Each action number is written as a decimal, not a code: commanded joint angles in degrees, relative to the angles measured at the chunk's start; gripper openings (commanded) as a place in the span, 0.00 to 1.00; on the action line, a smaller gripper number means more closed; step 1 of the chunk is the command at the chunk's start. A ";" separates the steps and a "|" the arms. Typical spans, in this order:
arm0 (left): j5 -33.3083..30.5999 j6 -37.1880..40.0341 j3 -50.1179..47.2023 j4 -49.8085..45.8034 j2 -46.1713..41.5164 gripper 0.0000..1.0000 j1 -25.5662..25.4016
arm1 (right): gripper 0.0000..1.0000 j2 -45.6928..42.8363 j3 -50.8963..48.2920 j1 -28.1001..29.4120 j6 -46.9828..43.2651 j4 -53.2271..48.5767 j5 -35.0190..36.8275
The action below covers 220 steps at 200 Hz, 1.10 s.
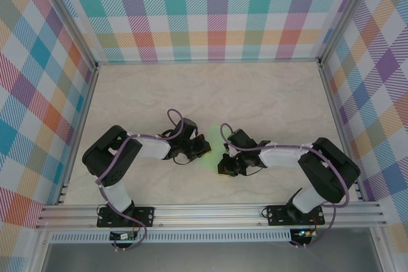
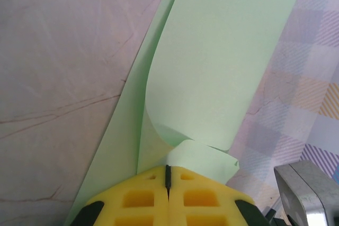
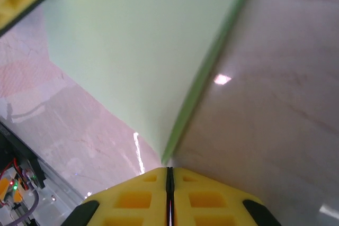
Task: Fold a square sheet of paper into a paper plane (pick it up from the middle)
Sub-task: Fold the triangle a second time at the center of the table.
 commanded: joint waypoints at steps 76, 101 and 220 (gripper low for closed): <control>-7.87 -4.41 -3.99 -3.79 -5.15 0.00 -2.33 | 0.13 3.80 8.30 1.61 7.23 4.54 4.00; -7.47 -3.73 -3.55 -4.05 -5.31 0.00 -2.33 | 0.12 7.38 9.35 1.63 7.48 4.80 4.16; -5.78 0.84 -0.70 -5.29 -3.24 0.00 0.54 | 0.07 10.08 5.92 1.54 0.37 -6.44 6.16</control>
